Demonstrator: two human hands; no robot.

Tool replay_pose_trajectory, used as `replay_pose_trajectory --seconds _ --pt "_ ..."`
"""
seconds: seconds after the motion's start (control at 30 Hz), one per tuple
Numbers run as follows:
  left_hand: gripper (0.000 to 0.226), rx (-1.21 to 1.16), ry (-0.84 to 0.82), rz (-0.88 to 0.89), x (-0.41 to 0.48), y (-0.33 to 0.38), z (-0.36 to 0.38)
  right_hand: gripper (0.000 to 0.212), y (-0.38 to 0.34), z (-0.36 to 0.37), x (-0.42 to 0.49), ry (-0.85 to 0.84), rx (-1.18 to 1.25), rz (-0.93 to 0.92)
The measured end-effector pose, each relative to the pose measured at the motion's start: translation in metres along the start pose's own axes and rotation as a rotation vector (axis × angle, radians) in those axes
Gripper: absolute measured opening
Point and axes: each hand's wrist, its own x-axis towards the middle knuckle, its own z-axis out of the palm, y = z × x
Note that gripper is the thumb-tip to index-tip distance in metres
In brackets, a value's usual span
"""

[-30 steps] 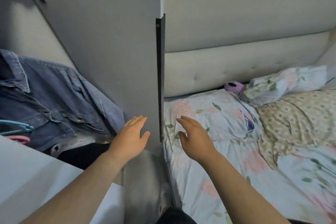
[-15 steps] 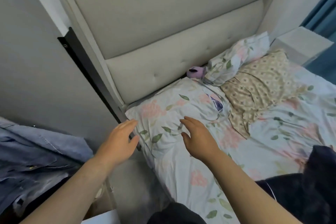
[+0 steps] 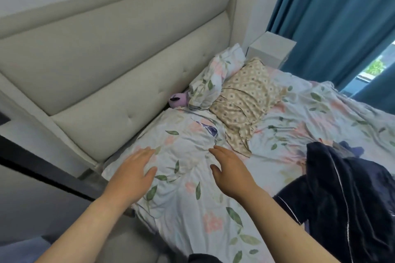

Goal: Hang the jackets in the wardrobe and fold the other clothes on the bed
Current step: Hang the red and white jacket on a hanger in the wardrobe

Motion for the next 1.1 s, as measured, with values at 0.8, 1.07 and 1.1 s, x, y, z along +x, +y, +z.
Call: replay_pose_trajectory --seconds 0.8,1.07,1.1 --pt "0.053 0.076 -0.369 0.737 0.035 0.171 0.053 0.052 0.021 -0.057 -0.247 0.501 -0.047 0.797" --pt "0.053 0.102 -0.448 0.922 -0.008 0.251 0.093 0.053 0.054 -0.056 -0.329 0.635 0.033 0.943" --pt "0.053 0.107 -0.458 0.945 -0.016 0.262 0.100 0.053 0.059 -0.057 -0.342 0.645 0.048 0.962"
